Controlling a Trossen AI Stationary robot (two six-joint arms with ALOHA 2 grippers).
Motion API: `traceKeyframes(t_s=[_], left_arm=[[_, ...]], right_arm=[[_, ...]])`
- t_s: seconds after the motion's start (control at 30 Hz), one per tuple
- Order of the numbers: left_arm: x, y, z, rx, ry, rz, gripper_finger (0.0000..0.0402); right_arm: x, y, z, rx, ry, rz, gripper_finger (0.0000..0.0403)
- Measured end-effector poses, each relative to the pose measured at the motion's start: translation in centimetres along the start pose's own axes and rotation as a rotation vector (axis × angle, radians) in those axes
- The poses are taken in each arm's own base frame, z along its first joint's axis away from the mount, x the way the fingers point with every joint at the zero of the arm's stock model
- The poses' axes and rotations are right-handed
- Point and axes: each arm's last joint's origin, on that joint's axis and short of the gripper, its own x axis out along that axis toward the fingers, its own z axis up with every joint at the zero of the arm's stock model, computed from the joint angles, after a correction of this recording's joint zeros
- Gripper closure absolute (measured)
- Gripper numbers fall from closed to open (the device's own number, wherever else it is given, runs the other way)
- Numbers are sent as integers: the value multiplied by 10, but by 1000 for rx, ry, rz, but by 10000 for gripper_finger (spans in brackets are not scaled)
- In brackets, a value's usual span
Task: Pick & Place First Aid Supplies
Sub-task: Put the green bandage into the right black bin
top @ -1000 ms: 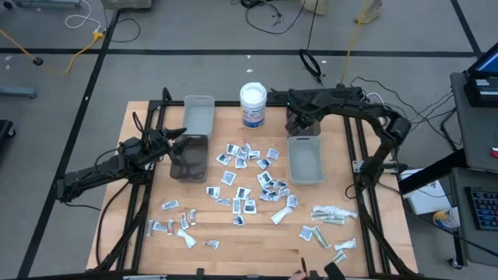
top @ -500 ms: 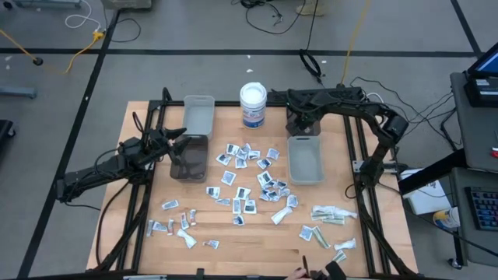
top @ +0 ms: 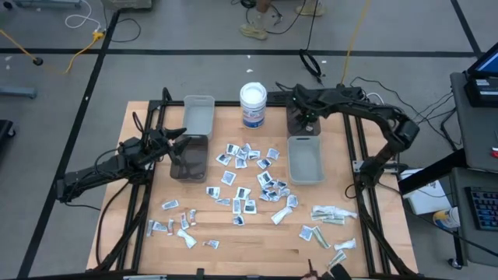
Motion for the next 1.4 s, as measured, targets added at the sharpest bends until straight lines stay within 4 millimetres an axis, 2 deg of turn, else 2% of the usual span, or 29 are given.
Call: traceKeyframes(t_s=[0.23, 0.57, 0.7, 0.83, 1.1, 1.4], left_arm=[[0, 0, 0, 0, 0, 0, 165], [0, 0, 0, 0, 0, 0, 165], [0, 0, 0, 0, 0, 0, 165], [0, 0, 0, 0, 0, 0, 165], [0, 0, 0, 0, 0, 0, 165], [0, 0, 0, 0, 0, 0, 165]], right_arm=[[-36, -9, -22, -5, 75, 118, 230], [-72, -24, -59, 28, 220, 78, 238], [-87, -24, -73, 34, 239, 70, 238], [-102, -14, -88, -13, 238, 79, 238], [-123, 25, -120, -117, 240, 101, 238], [-144, 66, -168, -10, 247, 99, 238]])
